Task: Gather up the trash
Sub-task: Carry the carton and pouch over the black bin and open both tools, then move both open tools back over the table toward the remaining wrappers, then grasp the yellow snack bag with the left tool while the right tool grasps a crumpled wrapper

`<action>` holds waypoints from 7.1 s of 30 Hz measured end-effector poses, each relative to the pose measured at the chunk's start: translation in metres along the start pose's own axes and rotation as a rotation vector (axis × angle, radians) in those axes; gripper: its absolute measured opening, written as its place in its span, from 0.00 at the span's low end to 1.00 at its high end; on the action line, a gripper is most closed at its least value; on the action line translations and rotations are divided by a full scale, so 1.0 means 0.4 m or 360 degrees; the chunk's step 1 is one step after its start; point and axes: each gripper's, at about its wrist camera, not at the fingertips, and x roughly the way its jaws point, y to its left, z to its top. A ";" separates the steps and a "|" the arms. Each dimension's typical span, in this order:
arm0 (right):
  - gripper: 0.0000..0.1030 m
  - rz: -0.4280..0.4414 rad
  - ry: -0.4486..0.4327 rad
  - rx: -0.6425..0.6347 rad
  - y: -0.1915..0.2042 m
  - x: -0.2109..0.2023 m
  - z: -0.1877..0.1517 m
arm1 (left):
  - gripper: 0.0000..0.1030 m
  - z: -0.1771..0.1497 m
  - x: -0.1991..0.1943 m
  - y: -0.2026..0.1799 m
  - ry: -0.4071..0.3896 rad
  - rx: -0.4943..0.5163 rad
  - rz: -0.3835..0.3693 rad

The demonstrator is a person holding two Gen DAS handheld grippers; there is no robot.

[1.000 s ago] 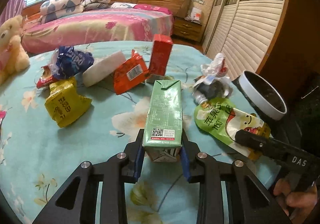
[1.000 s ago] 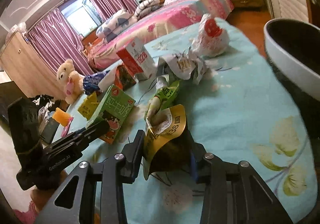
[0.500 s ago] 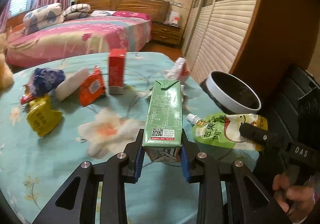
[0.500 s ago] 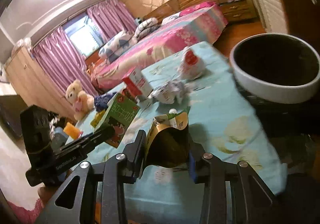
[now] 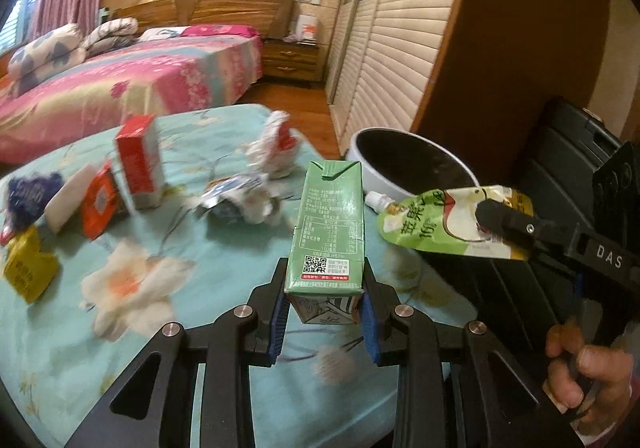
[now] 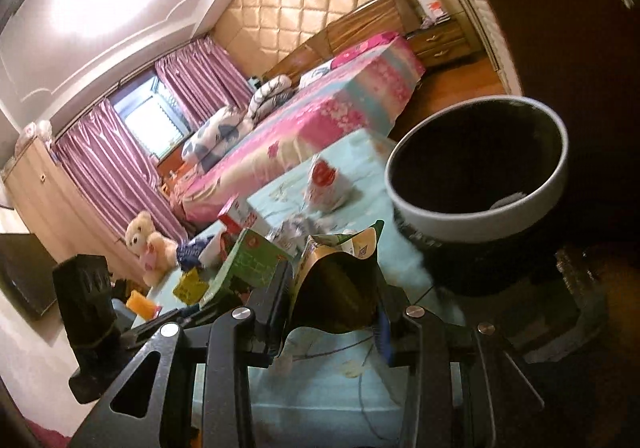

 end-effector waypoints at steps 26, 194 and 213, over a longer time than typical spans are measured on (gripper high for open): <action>0.36 -0.0244 -0.0158 0.0061 -0.144 -0.016 0.129 | 0.29 0.147 0.210 -0.113 0.0051 0.0135 -0.0110; 0.18 -0.0160 0.0149 -0.0153 0.046 0.134 -0.003 | 0.02 -0.006 0.017 0.137 0.0032 -0.0194 0.0065; 0.18 -0.0288 0.0025 -0.0061 -0.069 0.055 0.062 | 0.02 0.058 0.121 0.004 0.0062 -0.0015 -0.0059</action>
